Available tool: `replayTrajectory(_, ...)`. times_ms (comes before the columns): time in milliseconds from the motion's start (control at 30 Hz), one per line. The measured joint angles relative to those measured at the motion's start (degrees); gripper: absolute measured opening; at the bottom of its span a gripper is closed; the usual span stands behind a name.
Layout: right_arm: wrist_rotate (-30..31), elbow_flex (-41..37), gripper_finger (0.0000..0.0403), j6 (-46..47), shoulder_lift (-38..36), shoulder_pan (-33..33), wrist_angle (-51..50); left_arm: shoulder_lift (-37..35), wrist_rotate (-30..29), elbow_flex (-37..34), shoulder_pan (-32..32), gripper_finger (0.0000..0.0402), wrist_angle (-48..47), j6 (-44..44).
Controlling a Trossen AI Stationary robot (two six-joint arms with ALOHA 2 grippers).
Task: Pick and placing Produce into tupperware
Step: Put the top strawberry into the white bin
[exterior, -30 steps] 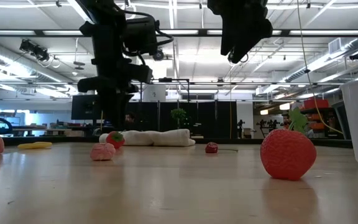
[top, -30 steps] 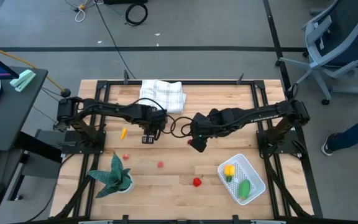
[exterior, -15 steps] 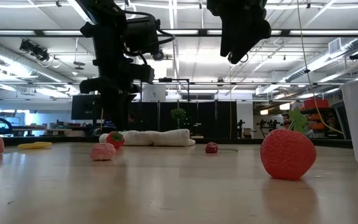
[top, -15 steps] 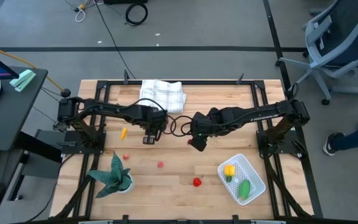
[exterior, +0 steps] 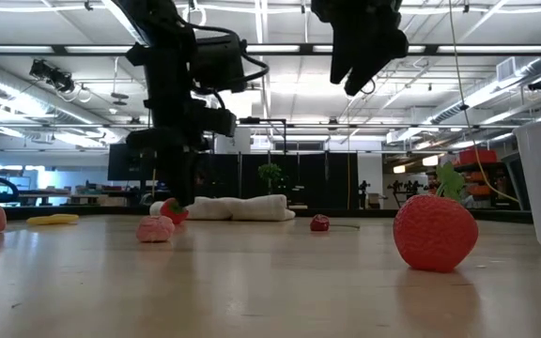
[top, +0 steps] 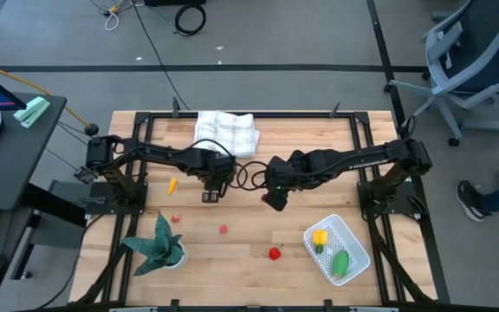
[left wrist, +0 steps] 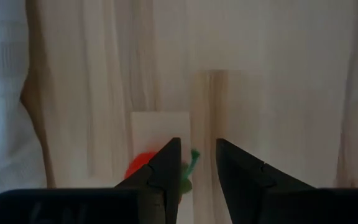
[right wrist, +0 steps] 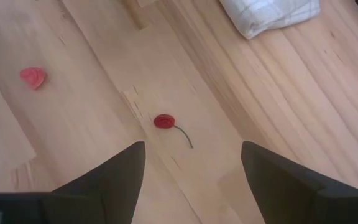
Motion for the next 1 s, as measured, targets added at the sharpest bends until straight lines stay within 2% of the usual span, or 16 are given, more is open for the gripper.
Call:
replayTrajectory(300,0.0,0.0,0.0274,-0.2,0.0,0.0,0.8,0.0,0.0,0.0,0.0,0.0102,-0.6,-0.1)
replayTrajectory(400,0.0,0.0,0.0274,-0.2,0.0,0.0,0.9,0.0,0.0,0.0,0.0,0.0077,-1.0,-0.1)
replayTrajectory(533,0.0,0.0,0.0274,-0.2,0.0,0.0,0.9,0.0,0.0,0.0,-0.2,0.0015,-1.2,-0.5)
replayTrajectory(700,0.6,0.0,0.0274,0.0,-0.1,0.0,0.9,-0.2,0.0,2.4,-1.9,0.0007,-2.5,-7.4)
replayTrajectory(867,7.4,0.0,0.0274,-1.3,-3.2,-0.2,0.9,-0.2,0.0,11.3,-6.1,0.0005,-3.3,-9.2)
replayTrajectory(1000,18.7,0.0,0.0274,-1.9,-9.4,-0.3,-0.9,-0.3,0.0,20.3,-9.5,0.0004,-2.8,-12.5)
